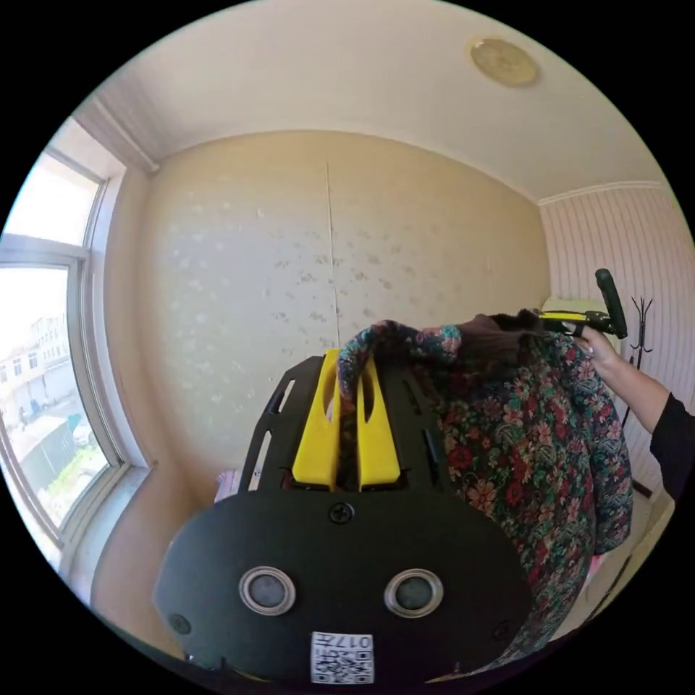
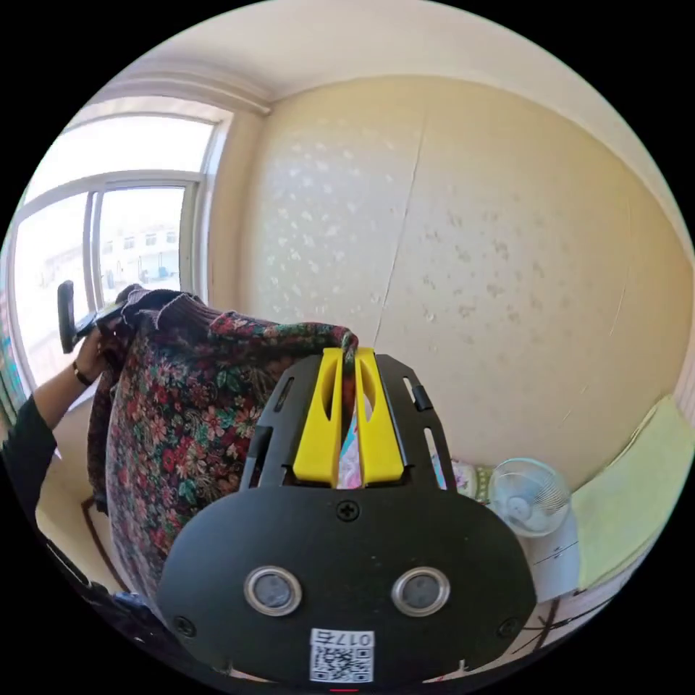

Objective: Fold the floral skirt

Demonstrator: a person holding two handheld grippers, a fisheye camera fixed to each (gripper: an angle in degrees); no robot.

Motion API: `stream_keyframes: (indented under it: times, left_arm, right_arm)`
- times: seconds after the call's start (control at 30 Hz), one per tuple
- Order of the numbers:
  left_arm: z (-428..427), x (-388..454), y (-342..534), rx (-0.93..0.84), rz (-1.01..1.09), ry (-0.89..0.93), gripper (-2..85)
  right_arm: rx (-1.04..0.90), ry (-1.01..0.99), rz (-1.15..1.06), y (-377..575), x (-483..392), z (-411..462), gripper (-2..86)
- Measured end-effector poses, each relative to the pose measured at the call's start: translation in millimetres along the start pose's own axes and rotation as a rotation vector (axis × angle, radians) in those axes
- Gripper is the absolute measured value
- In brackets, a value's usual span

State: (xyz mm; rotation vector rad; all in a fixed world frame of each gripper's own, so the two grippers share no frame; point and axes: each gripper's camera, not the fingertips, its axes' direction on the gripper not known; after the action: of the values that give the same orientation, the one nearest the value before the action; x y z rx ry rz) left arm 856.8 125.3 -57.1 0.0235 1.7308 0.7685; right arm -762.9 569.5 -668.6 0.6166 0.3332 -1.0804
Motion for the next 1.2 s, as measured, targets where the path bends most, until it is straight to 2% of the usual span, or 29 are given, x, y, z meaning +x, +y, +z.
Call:
stream_keyframes:
  times: [0.03, 0.07, 0.1, 0.17, 0.23, 0.3, 0.37, 0.4, 0.47, 0.53, 0.6, 0.67, 0.83, 0.97, 1.07, 1.2]
  left_arm:
    - [40.4, -10.9, 10.9, -0.037, -0.026, 0.010, 2.0]
    - [116.6, -31.6, 38.1, -0.138, -0.085, 0.030, 2.4]
    - [178.8, -48.8, 73.2, -0.244, -0.158, 0.059, 2.9]
    - [237.3, -54.9, 132.4, -0.247, -0.212, 0.036, 4.7]
    - [283.6, -41.8, 202.9, -0.271, -0.172, -0.050, 5.7]
    - [339.4, -9.4, 322.9, -0.405, -0.040, -0.069, 6.3]
    - [356.1, 15.1, 424.0, -0.471, 0.072, -0.095, 6.0]
    - [361.5, 18.7, 493.2, -0.539, 0.043, -0.122, 5.8]
    - [359.1, 15.7, 588.0, -0.669, -0.046, -0.120, 5.5]
    - [336.3, 18.9, 663.7, -0.724, -0.146, -0.103, 4.5]
    - [289.4, 29.1, 732.9, -0.763, -0.300, -0.038, 5.6]
    - [250.1, 37.1, 758.0, -0.758, -0.367, -0.002, 6.4]
    - [166.0, 48.6, 758.5, -0.761, -0.411, -0.059, 6.3]
    - [122.1, 41.4, 763.2, -0.896, -0.593, 0.044, 5.4]
    - [91.6, 40.8, 769.0, -0.966, -0.649, 0.098, 4.1]
    - [68.4, 48.7, 776.0, -0.975, -0.681, 0.205, 10.0]
  right_arm:
    - [-0.042, -0.037, 0.065, 13.3, 22.5, 77.9, 4.6]
    - [-0.065, -0.049, 0.142, 33.4, 41.9, 144.5, 7.3]
    - [-0.062, -0.051, 0.196, 45.7, 51.3, 171.6, 8.6]
    - [-0.014, 0.006, 0.377, 117.1, 70.8, 255.5, 12.1]
    - [-0.028, -0.073, 0.436, 179.9, 72.2, 314.6, 12.4]
    - [-0.090, -0.231, 0.347, 252.6, 52.0, 372.3, 12.0]
    - [-0.291, -0.365, 0.203, 376.1, -5.5, 437.7, 10.8]
    - [-0.347, -0.399, 0.166, 409.8, -22.8, 449.4, 10.5]
    - [-0.537, -0.476, 0.125, 545.6, -88.7, 474.0, 9.7]
    - [-0.604, -0.522, 0.176, 629.2, -125.5, 466.4, 9.3]
    - [-0.585, -0.533, 0.272, 685.3, -146.5, 440.0, 9.2]
    - [-0.556, -0.487, 0.291, 727.3, -165.8, 397.8, 9.3]
    - [-0.683, -0.346, 0.194, 758.8, -196.7, 347.3, 8.8]
    - [-0.882, -0.292, 0.124, 748.6, -198.8, 315.6, 9.5]
    - [-0.914, -0.150, 0.183, 740.8, -177.0, 277.1, 10.9]
    - [-0.970, -0.185, 0.360, 761.8, -141.8, 243.5, 11.9]
